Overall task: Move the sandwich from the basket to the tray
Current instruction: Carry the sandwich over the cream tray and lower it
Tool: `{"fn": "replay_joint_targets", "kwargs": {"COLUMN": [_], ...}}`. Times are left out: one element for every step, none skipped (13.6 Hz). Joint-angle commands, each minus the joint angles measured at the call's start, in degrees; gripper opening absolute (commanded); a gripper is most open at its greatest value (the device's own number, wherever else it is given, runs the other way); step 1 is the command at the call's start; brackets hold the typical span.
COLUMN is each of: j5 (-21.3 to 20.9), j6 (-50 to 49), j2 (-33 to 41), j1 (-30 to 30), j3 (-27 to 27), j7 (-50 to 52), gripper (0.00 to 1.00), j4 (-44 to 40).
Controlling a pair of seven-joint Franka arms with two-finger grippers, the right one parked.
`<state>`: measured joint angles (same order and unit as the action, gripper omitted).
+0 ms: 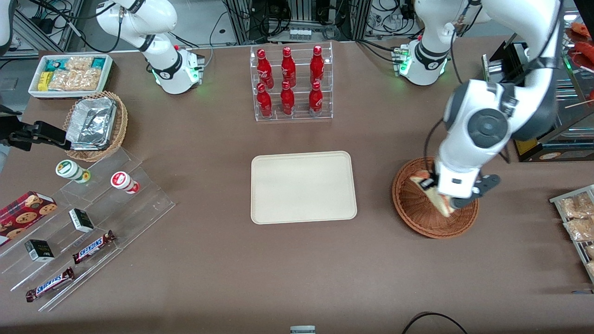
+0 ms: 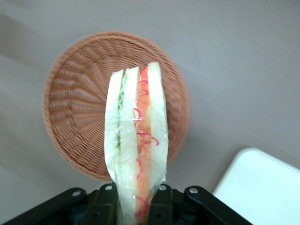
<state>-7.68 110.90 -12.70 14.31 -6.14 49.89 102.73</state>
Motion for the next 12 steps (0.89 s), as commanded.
{"fn": "replay_joint_targets", "kwargs": {"j5": [-0.1, 0.0, 0.0, -0.1, -0.1, -0.1, -0.1, -0.2, -0.4, -0.6, -0.8, -0.8], "j6": [-1.9, -1.9, -1.9, -1.9, -1.7, -1.4, -1.2, -0.3, 1.6, 3.4, 5.0, 6.5], "j2": [-3.8, -5.3, -6.9, -8.3, -10.0, -12.2, -14.6, -16.8, -18.7, -20.9, -22.9, -25.2], "j1": [6.9, 9.5, 11.4, 13.5, 15.3, 17.6, 19.3, 20.3, 21.3, 23.1, 24.3, 25.6], "j3": [0.5, 0.5, 0.5, 0.5, 0.5, 0.5, 0.5, 0.5, 0.4, 0.5, 0.5, 0.5], "j7": [2.0, 2.9, 4.9, 6.0, 6.4, 6.5, 6.5, 5.7, 5.7, 5.6, 5.6, 5.6], "gripper": [0.00, 0.00, 0.00, 0.00, 0.00, 0.00, 0.00, 0.00, 0.00, 0.00, 0.00, 0.00], "j4": [-5.2, -7.1, -8.8, -10.3, -11.4, -13.1, -14.7, -16.2, -17.6, -18.6, -19.4, -20.6]}}
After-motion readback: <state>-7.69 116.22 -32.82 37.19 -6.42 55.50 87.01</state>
